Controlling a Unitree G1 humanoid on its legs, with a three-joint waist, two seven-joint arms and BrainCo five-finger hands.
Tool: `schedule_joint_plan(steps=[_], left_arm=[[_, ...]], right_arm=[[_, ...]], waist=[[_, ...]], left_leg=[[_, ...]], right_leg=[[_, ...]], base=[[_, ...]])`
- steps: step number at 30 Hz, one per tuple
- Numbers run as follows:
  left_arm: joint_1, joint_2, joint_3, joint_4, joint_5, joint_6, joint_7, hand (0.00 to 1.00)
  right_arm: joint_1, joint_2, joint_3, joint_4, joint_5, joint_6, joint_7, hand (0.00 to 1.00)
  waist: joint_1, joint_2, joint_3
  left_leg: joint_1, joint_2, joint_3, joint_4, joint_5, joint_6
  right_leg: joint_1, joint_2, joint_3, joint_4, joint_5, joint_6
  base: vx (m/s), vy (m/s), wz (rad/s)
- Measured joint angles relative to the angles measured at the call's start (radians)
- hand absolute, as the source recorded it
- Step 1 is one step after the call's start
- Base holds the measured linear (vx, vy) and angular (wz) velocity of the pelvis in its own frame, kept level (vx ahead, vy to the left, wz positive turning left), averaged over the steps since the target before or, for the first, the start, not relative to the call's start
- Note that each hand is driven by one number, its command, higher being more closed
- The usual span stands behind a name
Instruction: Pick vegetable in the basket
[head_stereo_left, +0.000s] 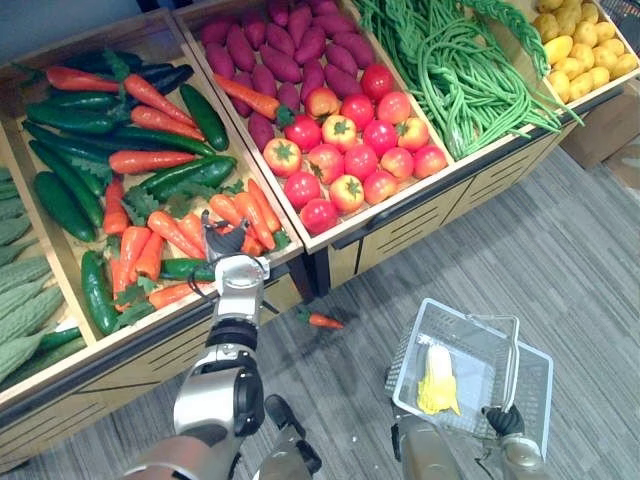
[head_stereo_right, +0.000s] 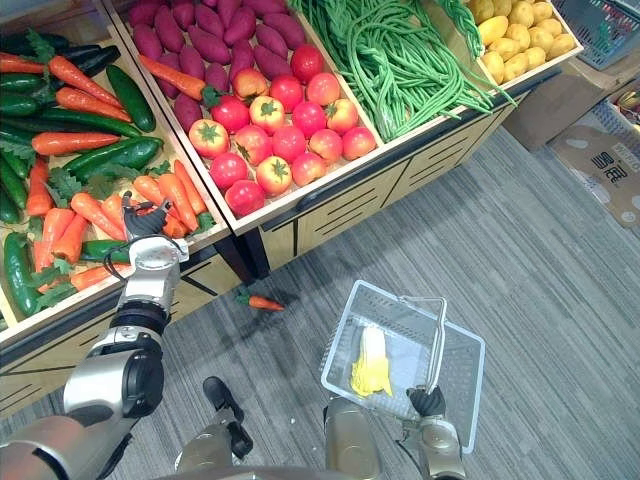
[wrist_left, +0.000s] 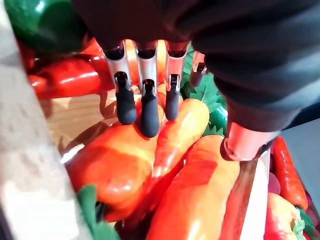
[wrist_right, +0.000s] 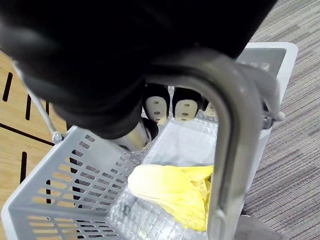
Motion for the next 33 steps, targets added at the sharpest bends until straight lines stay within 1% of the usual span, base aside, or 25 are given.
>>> schedule_joint_plan(steps=[1,2,3,4,5,7,8,9,10,11,15,19,21,22,23,25,26,27,29,33], left_arm=[[0.008,-0.004,-0.002,-0.023,-0.007,0.0,0.003,0.0],[0.041,-0.009,-0.031,-0.105,-0.006,-0.001,0.006,0.0],[0.055,-0.008,-0.046,-0.142,-0.006,-0.002,0.007,0.0],[0.086,-0.008,-0.07,-0.229,-0.003,-0.003,0.01,0.0],[0.102,-0.008,-0.08,-0.276,0.002,-0.003,0.012,0.0],[0.149,-0.008,-0.117,-0.43,0.034,-0.016,0.029,0.0],[0.163,-0.008,-0.128,-0.474,0.066,-0.02,0.037,0.0],[0.174,-0.007,-0.134,-0.514,0.098,-0.022,0.044,0.0],[0.178,-0.007,-0.136,-0.529,0.13,-0.022,0.046,0.0],[0.196,-0.005,-0.137,-0.554,0.204,-0.021,0.048,0.0],[0.227,0.026,-0.151,-0.599,0.294,-0.02,0.049,0.0],[0.236,0.044,-0.174,-0.604,0.359,-0.019,0.044,0.0],[0.249,0.061,-0.187,-0.603,0.367,-0.02,0.038,0.0],[0.26,0.073,-0.19,-0.599,0.369,-0.019,0.022,0.0],[0.26,0.081,-0.187,-0.566,0.396,-0.011,-0.014,0.0],[0.26,0.085,-0.181,-0.527,0.4,-0.01,-0.038,0.0],[0.258,0.085,-0.154,-0.466,0.387,-0.008,-0.056,0.0],[0.257,0.085,-0.138,-0.442,0.38,-0.003,-0.061,0.0],[0.247,0.085,-0.068,-0.362,0.28,0.012,-0.068,0.0],[0.235,0.087,0.03,-0.29,0.187,0.03,-0.065,0.0]], right_arm=[[0.0,0.0,0.0,0.0,0.0,0.0,-0.001,1.0],[0.0,0.0,-0.001,0.0,0.0,0.0,-0.001,1.0],[0.001,0.0,-0.001,0.0,0.0,0.0,-0.001,1.0],[0.002,0.0,-0.002,0.0,0.0,0.0,-0.001,1.0],[0.003,0.001,-0.003,0.0,0.0,0.0,-0.001,1.0],[0.011,0.004,-0.012,0.001,0.001,-0.001,-0.001,1.0],[0.014,0.009,-0.025,0.001,0.001,-0.002,-0.001,1.0],[0.017,0.019,-0.046,0.002,0.001,-0.004,-0.002,1.0],[0.021,0.02,-0.049,0.005,0.001,-0.006,-0.002,1.0],[0.022,0.019,-0.049,0.004,0.001,-0.007,-0.002,1.0],[0.021,0.019,-0.049,0.008,0.001,-0.019,-0.002,1.0],[0.021,0.019,-0.049,0.013,0.001,-0.021,-0.002,1.0],[0.02,0.018,-0.05,0.019,0.001,-0.022,-0.002,1.0],[0.02,0.017,-0.054,0.024,0.001,-0.023,-0.002,1.0],[0.019,0.017,-0.072,0.033,0.0,-0.023,-0.002,1.0],[0.019,0.017,-0.082,0.037,0.0,-0.022,-0.002,1.0],[0.018,0.017,-0.086,0.04,0.0,-0.021,-0.002,1.0],[0.018,0.017,-0.086,0.04,0.0,-0.021,-0.002,1.0],[0.019,0.017,-0.089,0.043,0.0,-0.018,-0.002,1.0],[0.02,0.017,-0.089,0.043,-0.001,-0.017,-0.001,1.0]], waist=[[0.0,0.0,0.0],[0.0,0.0,0.0],[0.0,0.0,0.0],[0.003,0.0,0.0],[0.003,0.0,0.0],[0.006,0.002,0.0],[0.008,0.002,0.0],[0.017,0.002,0.0],[0.022,0.002,0.0],[0.025,0.004,-0.001],[0.027,0.004,-0.001],[0.029,0.008,-0.003],[0.029,0.013,-0.006],[0.027,0.016,-0.008],[0.028,0.022,-0.011],[0.027,0.027,-0.014],[0.025,0.031,-0.016],[0.023,0.032,-0.017],[0.022,0.033,-0.017],[0.024,0.033,-0.017]], left_leg=[[0.0,0.0,-0.001,0.0,0.0,0.0],[0.0,-0.001,-0.003,0.0,0.0,0.0],[0.0,-0.001,-0.003,0.0,0.0,0.0],[0.0,-0.002,-0.006,0.0,0.0,0.0],[0.0,-0.002,-0.008,0.0,0.0,0.0],[0.001,-0.003,-0.021,0.001,0.0,0.0],[0.003,-0.003,-0.025,0.001,0.0,0.0],[0.007,-0.004,-0.027,0.001,0.0,0.0],[0.011,-0.006,-0.027,0.001,0.0,0.0],[0.016,-0.008,-0.029,0.0,-0.002,-0.002],[0.016,-0.014,-0.03,0.0,-0.007,-0.008],[0.016,-0.014,-0.031,0.0,-0.007,-0.008],[0.015,-0.014,-0.031,0.0,-0.007,-0.008],[0.015,-0.014,-0.032,0.0,-0.007,-0.008],[0.014,-0.014,-0.033,0.0,-0.004,-0.004],[0.014,-0.014,-0.034,0.0,-0.003,-0.003],[0.014,-0.014,-0.037,0.0,-0.003,-0.003],[0.014,-0.014,-0.037,0.0,-0.003,-0.003],[0.014,-0.013,-0.04,0.0,-0.002,-0.002],[0.016,-0.013,-0.046,0.001,-0.002,-0.001]], right_leg=[[0.0,0.0,0.0,0.0,0.0,0.0],[0.001,-0.001,-0.001,0.0,0.0,0.0],[0.001,-0.001,-0.001,0.0,0.0,0.0],[0.003,-0.002,-0.003,-0.001,0.0,0.0],[0.004,-0.002,-0.005,-0.001,0.0,0.0],[0.015,-0.005,-0.014,-0.006,0.0,0.0],[0.021,-0.006,-0.019,-0.007,0.0,0.0],[0.026,-0.007,-0.02,-0.007,0.0,0.0],[0.031,-0.007,-0.02,-0.009,0.0,0.0],[0.037,-0.007,-0.021,-0.01,0.0,0.0],[0.037,-0.011,-0.02,-0.011,-0.001,0.001],[0.038,-0.011,-0.02,-0.015,0.0,0.002],[0.039,-0.01,-0.02,-0.017,0.0,0.002],[0.039,-0.01,-0.02,-0.018,0.0,0.002],[0.039,-0.01,-0.021,-0.018,0.0,0.002],[0.04,-0.011,-0.022,-0.019,0.0,0.002],[0.041,-0.01,-0.023,-0.019,0.0,0.002],[0.041,-0.01,-0.023,-0.019,0.0,0.002],[0.042,-0.009,-0.023,-0.02,0.0,0.002],[0.048,-0.01,-0.029,-0.019,0.001,0.001]], base=[[0.0,0.0,0.0],[0.0,0.0,0.0],[0.0,0.0,0.0],[0.0,0.0,0.04],[0.0,0.0,0.07],[0.01,-0.005,0.13],[0.03,-0.01,0.12],[0.03,-0.011,0.07],[0.03,-0.016,0.04],[0.02,-0.016,0.03],[0.0,0.0,0.0],[0.0,0.0,0.0],[0.04,-0.017,0.0],[0.04,-0.014,0.0],[0.04,-0.015,0.01],[0.04,-0.012,0.02],[0.04,-0.012,0.01],[0.05,-0.015,0.0],[0.03,-0.014,0.0],[0.03,-0.012,0.04]])
